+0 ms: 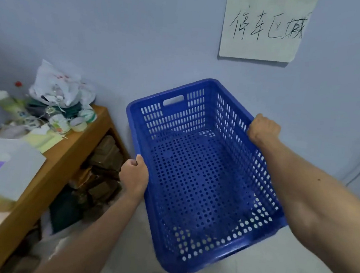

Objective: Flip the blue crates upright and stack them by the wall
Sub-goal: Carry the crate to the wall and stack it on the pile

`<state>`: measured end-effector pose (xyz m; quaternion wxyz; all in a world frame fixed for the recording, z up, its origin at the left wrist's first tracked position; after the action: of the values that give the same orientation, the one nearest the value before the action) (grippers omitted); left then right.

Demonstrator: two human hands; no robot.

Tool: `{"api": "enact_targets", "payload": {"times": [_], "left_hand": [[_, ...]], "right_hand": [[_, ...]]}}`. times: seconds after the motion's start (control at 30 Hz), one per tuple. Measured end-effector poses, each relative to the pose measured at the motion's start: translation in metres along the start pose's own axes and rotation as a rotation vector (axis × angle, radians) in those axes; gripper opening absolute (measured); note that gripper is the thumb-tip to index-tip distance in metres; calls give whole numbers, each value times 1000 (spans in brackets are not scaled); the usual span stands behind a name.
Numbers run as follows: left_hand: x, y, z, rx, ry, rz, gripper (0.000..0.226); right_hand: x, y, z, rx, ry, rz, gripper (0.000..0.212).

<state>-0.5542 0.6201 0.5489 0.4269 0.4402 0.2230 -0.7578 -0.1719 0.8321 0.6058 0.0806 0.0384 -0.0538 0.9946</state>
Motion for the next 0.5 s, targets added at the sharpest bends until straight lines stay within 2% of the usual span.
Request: {"api": "enact_targets", "payload": {"times": [0.1, 0.17, 0.27, 0.33, 0.5], "left_hand": [[10, 3, 1, -26, 27, 94, 46], [22, -2, -2, 24, 22, 126, 48], [42, -10, -9, 237, 58, 201, 46], [54, -9, -18, 386, 131, 288, 35], [63, 6, -34, 536, 246, 482, 24]], "right_hand": [[30, -21, 0, -16, 35, 24, 28], [48, -33, -2, -22, 56, 16, 31], [70, -51, -8, -66, 10, -11, 36], [79, -60, -12, -81, -56, -68, 38], [102, -89, -16, -150, -79, -40, 48]]}}
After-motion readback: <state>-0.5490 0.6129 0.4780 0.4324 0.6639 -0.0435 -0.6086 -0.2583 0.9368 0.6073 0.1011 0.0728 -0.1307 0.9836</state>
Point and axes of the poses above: each hand's wrist, its own y-axis away from the middle knuckle, its own z-axis out of the back of the hand, x = y × z, the point moved 7 cm from there along -y, towards the middle knuckle, and after that the axes turned 6 degrees about -x, right-handed, at the moved point
